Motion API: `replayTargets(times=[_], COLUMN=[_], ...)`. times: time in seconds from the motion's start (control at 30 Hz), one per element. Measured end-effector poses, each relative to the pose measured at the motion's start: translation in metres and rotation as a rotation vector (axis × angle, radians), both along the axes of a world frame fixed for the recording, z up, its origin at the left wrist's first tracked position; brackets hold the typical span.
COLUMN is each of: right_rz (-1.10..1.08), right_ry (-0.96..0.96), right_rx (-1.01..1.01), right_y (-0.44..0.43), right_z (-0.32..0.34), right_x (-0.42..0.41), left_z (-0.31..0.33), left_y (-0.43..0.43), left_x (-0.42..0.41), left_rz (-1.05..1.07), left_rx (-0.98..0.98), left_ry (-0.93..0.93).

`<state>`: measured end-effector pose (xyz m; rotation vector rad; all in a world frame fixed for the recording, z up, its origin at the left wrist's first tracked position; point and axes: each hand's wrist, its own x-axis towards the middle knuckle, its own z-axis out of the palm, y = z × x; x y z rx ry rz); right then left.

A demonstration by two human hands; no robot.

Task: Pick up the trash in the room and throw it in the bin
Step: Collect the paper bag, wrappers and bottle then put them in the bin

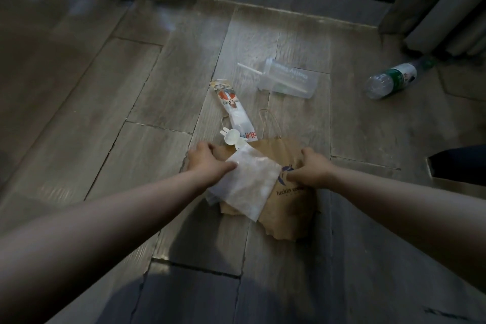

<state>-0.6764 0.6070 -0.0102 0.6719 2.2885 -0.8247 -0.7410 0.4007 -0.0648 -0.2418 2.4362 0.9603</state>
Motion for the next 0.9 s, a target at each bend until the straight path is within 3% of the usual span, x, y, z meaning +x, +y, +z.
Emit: replayTargets(times=[0.17, 0.3, 0.53, 0.77, 0.9], right_rz=[-0.094, 0.01, 0.06, 0.187, 0.163], right_ry=[-0.069, -0.168, -0.107, 0.126, 0.14], right_rx=[-0.148, -0.142, -0.114, 0.027, -0.107], right_y=[-0.012, -0.018, -0.015, -0.07, -0.105], right_z=[-0.004, -0.009, -0.001, 0.002, -0.002], right_x=[0.002, 0.001, -0.023, -0.044, -0.053], left_z=[0.01, 0.024, 0.053, 0.038, 0.03], left_y=[-0.01, -0.034, -0.093, -0.129, -0.138], left_x=[0.008, 0.007, -0.005, 0.014, 0.023], left_rz=[-0.012, -0.163, -0.227, -0.25, -0.307], left_rx=[0.029, -0.009, 0.036, 0.075, 0.067], left_ry=[-0.132, -0.185, -0.2, -0.188, -0.201])
